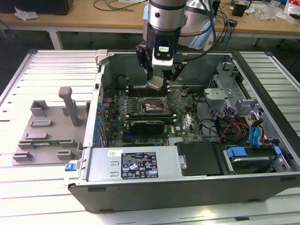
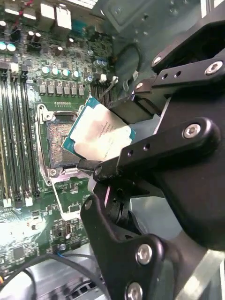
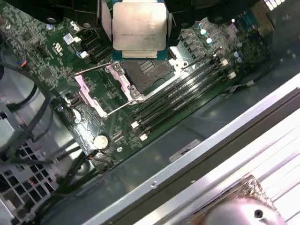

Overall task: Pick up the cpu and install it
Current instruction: 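Place the cpu into insertion slot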

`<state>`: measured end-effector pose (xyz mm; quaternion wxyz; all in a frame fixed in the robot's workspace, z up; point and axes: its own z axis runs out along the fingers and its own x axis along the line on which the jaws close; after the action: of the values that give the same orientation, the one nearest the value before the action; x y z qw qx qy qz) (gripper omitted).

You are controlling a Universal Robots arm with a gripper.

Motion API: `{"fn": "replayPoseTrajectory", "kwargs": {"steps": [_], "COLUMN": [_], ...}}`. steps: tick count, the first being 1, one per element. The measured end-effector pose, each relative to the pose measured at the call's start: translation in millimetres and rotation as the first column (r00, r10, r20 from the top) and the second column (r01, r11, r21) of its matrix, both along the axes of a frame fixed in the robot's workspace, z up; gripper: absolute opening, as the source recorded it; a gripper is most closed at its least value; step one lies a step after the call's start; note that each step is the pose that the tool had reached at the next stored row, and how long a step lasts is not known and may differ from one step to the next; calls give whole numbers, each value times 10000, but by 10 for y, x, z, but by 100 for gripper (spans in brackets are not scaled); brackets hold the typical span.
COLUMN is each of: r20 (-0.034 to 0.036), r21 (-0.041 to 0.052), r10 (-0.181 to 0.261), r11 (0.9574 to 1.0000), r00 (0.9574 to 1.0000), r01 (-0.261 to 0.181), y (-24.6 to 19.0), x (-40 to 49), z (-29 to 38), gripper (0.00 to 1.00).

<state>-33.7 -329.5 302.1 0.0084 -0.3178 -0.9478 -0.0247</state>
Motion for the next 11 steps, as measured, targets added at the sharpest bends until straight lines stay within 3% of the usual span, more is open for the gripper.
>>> {"fn": "replayPoseTrajectory", "kwargs": {"steps": [3,6,7,9,10,11], "r20": [0,0,0,0,0,0], "r21": [-1,1,0,1,0,1], "r10": [-621,-1359,-1720,-2073,-2396,-2824], "r11": [9981,9907,9851,9783,9709,9593], "r00": [9981,9907,9851,9783,9709,9593], "r01": [621,1359,1720,2073,2396,2824], "y": [0,0,0,0,0,0], "x": [0,0,0,0,0,0], "z": [-3,-13,-18,-22,-26,-30], "gripper": [55,55,55,55,55,55]}}
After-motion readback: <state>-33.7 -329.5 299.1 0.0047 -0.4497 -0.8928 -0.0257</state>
